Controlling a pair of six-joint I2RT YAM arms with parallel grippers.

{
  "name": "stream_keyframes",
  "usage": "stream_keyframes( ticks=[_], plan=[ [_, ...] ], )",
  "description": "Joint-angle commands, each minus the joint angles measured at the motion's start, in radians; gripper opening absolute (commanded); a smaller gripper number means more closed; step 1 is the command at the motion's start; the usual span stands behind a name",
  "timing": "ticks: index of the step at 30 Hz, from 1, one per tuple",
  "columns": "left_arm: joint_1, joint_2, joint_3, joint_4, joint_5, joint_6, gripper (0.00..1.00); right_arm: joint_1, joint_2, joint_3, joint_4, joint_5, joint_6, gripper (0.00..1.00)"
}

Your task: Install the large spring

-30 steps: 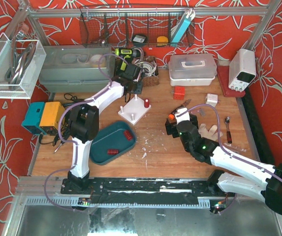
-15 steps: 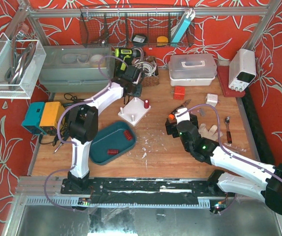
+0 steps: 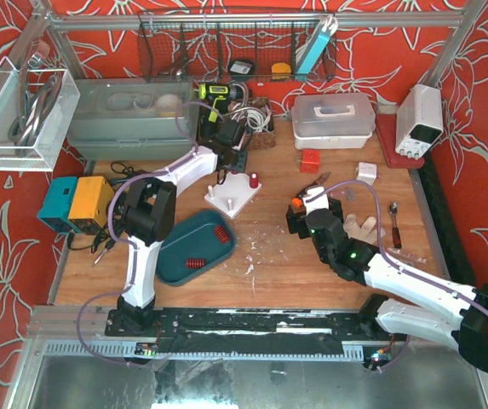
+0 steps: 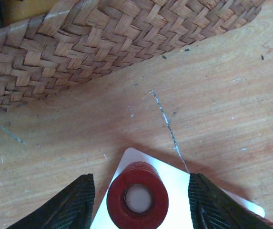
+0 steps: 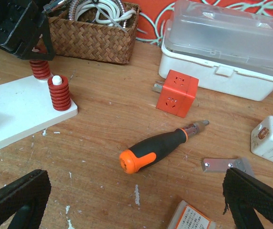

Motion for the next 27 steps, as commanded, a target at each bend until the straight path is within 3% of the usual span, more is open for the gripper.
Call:
stream_keyframes(
  ticks=[1,6,10,15,21,27],
  plan=[
    [-0.004,-0.011,-0.013,0.039,-0.018,0.013,0.61,-0.006,-0.007,0.011,-0.003,0.004,0.000,0.99],
    [-0.004,-0.126,-0.075,0.030,-0.002,-0.016,0.76,-0.006,0.010,0.017,0.008,-0.059,0.006,0.99],
    [-0.004,-0.312,-0.228,0.069,0.013,-0.065,0.86,-0.007,0.051,0.066,-0.023,-0.147,0.023,0.99],
    [0.025,-0.547,-0.458,0.066,0.044,-0.167,0.88,-0.007,0.140,0.169,-0.106,-0.348,0.036,0.94],
    [0.102,-0.832,-0.753,0.141,0.275,-0.278,0.86,0.046,0.265,0.326,-0.246,-0.533,0.112,0.70],
    [0.266,-0.983,-0.881,0.158,0.414,-0.337,0.88,0.186,0.390,0.474,-0.377,-0.479,0.157,0.38]
  ],
)
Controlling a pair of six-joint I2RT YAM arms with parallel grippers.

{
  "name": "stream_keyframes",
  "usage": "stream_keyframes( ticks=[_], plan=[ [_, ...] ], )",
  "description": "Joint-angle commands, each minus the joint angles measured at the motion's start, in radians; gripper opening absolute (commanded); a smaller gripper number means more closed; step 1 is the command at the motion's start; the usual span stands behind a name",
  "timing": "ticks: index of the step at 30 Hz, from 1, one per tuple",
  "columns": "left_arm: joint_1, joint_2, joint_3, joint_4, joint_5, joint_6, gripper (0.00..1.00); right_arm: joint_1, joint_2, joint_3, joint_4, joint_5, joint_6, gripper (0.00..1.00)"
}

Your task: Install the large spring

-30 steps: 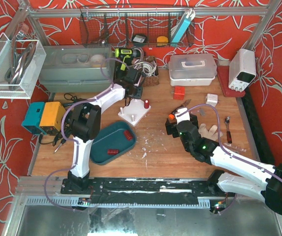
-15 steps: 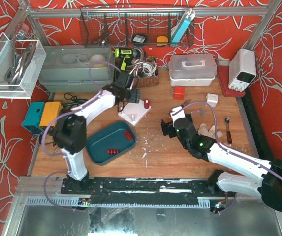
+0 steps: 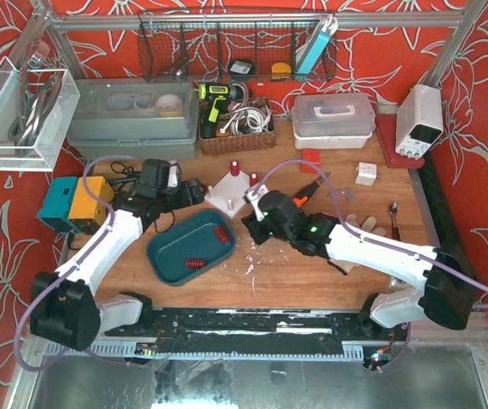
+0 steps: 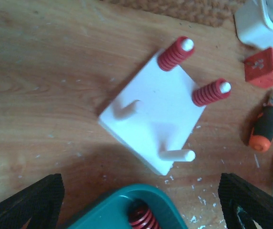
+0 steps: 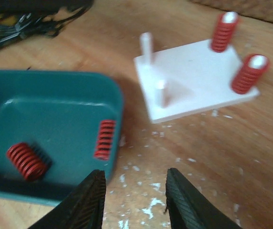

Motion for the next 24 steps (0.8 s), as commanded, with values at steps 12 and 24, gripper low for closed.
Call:
stream_keyframes(
  ticks=[12,24],
  plan=[
    [0.351,-0.084,-0.007,-0.037,0.005,-0.167,1.00,0.250,0.448,0.423,-0.360,0.191,0.078,0.31],
    [0.389,-0.174,-0.034,-0.030,-0.185,-0.203,1.00,0.258,0.748,0.678,-0.500,0.296,0.113,0.38]
  ],
)
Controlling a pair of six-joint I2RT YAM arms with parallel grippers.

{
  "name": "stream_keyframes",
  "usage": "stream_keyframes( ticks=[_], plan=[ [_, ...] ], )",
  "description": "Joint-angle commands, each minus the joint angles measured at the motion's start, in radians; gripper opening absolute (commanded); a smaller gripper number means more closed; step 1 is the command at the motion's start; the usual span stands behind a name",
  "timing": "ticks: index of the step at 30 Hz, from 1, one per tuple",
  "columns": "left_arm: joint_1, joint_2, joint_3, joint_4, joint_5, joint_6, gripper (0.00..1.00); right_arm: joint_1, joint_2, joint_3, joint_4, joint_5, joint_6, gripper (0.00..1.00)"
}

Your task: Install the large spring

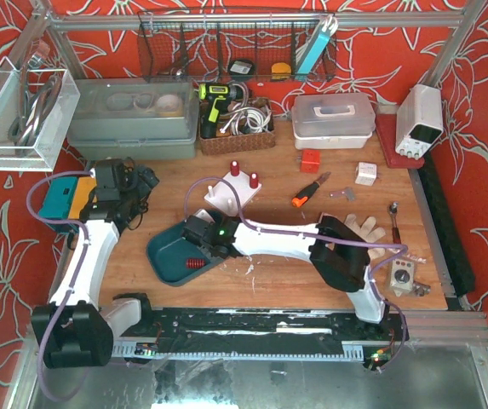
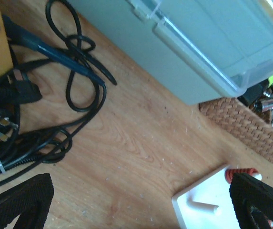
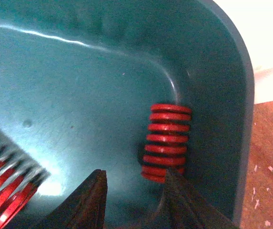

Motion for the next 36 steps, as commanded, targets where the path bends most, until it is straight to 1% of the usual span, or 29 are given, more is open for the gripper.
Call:
stream_keyframes(
  ticks=[1,4,9,17,21,23,25,29,32,36],
  plan=[
    [0.008,-0.047,-0.001,0.006,-0.072,-0.004,1.00,0.001,0.073,0.082,-0.091,0.080,0.024,0.38],
    [0.011,-0.061,-0.001,0.014,-0.082,0.011,1.00,-0.003,0.101,0.100,-0.100,0.088,0.041,0.39],
    [0.010,-0.081,-0.003,0.012,-0.118,0.027,1.00,-0.016,0.138,0.105,-0.115,0.089,0.072,0.41],
    [0.009,-0.089,-0.019,0.033,-0.117,0.038,1.00,-0.036,0.188,0.115,-0.089,-0.012,0.079,0.44],
    [0.010,-0.088,-0.025,0.035,-0.117,0.043,1.00,-0.040,0.223,0.133,-0.098,-0.039,0.078,0.46],
    [0.010,-0.089,-0.025,0.038,-0.113,0.044,1.00,-0.043,0.233,0.136,-0.097,-0.040,0.080,0.45],
    [0.010,-0.087,-0.027,0.043,-0.109,0.052,1.00,-0.047,0.234,0.133,-0.088,-0.048,0.076,0.40],
    [0.010,-0.089,-0.037,0.056,-0.091,0.074,1.00,-0.046,0.196,0.128,-0.065,-0.044,0.051,0.27],
    [0.009,-0.123,-0.056,0.080,-0.052,0.089,0.99,-0.046,0.140,0.093,0.002,-0.043,0.015,0.18],
    [0.010,-0.150,-0.086,0.118,0.018,0.115,0.94,-0.046,0.063,0.045,0.094,-0.043,-0.046,0.11]
  ],
)
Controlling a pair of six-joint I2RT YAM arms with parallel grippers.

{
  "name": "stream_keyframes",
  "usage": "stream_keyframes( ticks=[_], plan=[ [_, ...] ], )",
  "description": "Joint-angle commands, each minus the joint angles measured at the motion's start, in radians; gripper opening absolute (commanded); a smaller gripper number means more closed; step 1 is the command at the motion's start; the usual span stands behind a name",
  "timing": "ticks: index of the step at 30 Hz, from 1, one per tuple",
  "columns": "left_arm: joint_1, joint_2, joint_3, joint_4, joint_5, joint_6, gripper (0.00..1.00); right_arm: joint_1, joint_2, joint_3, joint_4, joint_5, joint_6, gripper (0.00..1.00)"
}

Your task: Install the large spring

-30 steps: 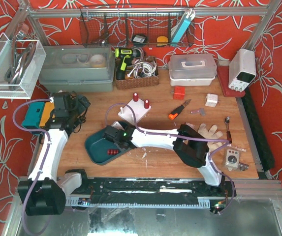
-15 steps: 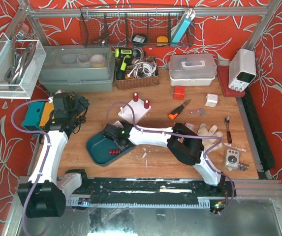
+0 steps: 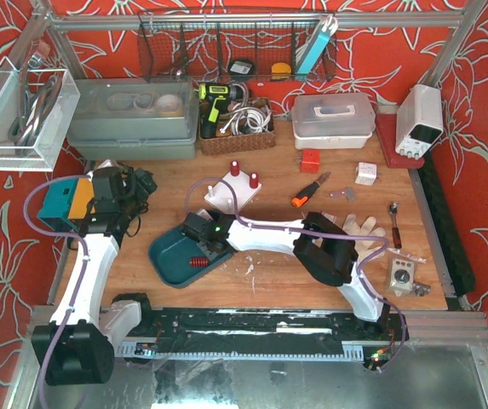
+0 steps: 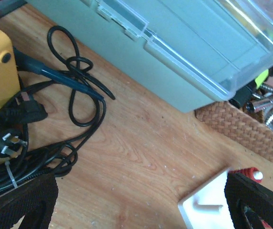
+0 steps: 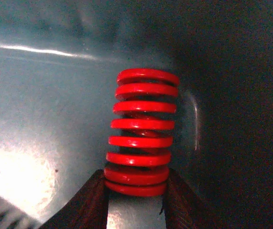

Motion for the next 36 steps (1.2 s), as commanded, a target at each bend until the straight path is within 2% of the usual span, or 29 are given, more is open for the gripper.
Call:
stream_keyframes(
  ticks=[1,9,14,20,22,27,31,36],
  plan=[
    [0.007,-0.042,-0.025,0.057,0.092,0.047,0.93,-0.005,-0.111,-0.048,0.098,-0.017,-0.083,0.09],
    [0.006,-0.067,-0.019,0.035,0.308,0.105,0.84,-0.005,-0.332,-0.221,0.291,-0.045,-0.187,0.02],
    [0.007,-0.079,-0.033,0.023,0.538,0.150,0.75,-0.005,-0.486,-0.394,0.495,-0.003,-0.248,0.00],
    [-0.019,-0.076,-0.058,0.021,0.803,0.147,0.63,-0.005,-0.607,-0.570,0.737,-0.026,-0.312,0.00],
    [-0.056,-0.070,-0.049,0.007,0.829,0.145,0.63,-0.005,-0.619,-0.598,0.791,-0.029,-0.324,0.00],
    [-0.170,-0.070,-0.042,0.026,0.856,0.102,0.72,-0.003,-0.634,-0.626,0.846,-0.032,-0.354,0.00],
    [-0.222,-0.049,-0.039,0.034,0.846,0.083,0.70,-0.004,-0.646,-0.640,0.877,-0.022,-0.360,0.00],
    [-0.236,-0.027,-0.046,0.034,0.844,0.073,0.66,-0.002,-0.646,-0.644,0.883,-0.018,-0.373,0.00]
  ],
)
